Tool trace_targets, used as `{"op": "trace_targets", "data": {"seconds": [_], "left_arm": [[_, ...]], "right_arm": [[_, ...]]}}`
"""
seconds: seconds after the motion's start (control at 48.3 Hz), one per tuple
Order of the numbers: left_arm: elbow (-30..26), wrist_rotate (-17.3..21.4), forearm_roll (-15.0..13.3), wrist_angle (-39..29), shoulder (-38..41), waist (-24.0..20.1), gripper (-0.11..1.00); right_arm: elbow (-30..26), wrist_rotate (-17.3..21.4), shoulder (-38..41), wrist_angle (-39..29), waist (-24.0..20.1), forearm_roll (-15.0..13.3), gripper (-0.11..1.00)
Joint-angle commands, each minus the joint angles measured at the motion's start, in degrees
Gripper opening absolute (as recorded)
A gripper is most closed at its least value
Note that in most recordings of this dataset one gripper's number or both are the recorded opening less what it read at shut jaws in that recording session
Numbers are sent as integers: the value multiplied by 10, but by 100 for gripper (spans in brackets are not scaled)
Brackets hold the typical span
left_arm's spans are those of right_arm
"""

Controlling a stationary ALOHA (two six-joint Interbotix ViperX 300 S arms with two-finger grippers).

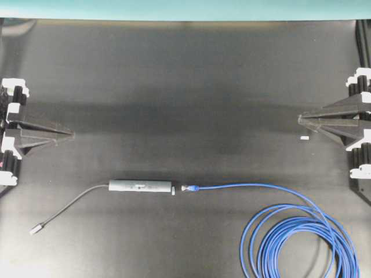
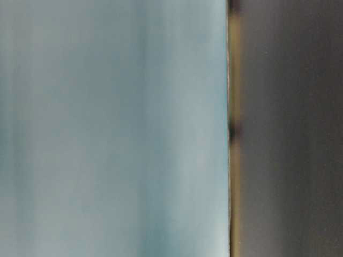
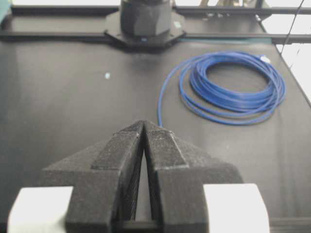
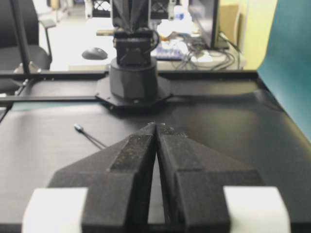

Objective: Insert the LAN cable into the hub.
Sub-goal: 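Move both grippers down toward the grey hub and blue cable plug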

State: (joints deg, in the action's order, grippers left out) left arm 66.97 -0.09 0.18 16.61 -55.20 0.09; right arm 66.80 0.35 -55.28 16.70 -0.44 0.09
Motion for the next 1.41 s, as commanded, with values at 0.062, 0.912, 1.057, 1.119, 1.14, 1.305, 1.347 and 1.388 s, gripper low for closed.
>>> {"op": "trace_targets", "data": {"seconds": [0.062,0.912,1.057,1.119,1.14,1.305,1.347,1.388], "left_arm": [[-18,-6,24,0,29,-2,8],[-20,-74,24,33,190,30,82],[-4,-76,24,99,244,35,74],[5,-77,24,127,269,38,75],[8,-78,24,135,277,38,75],[33,-86,24,219,345,35,75],[40,-91,24,249,369,33,75],[43,-96,24,274,389,33,75]], "right_arm": [[-13,6,21,-32,-8,17,3],[-127,28,281,-162,-39,18,57],[-145,28,333,-166,-40,18,86],[-149,28,354,-165,-41,18,85],[-149,29,360,-165,-41,18,85],[-164,29,406,-163,-49,18,84],[-168,29,412,-162,-51,20,84],[-170,30,418,-163,-53,21,84]]}}
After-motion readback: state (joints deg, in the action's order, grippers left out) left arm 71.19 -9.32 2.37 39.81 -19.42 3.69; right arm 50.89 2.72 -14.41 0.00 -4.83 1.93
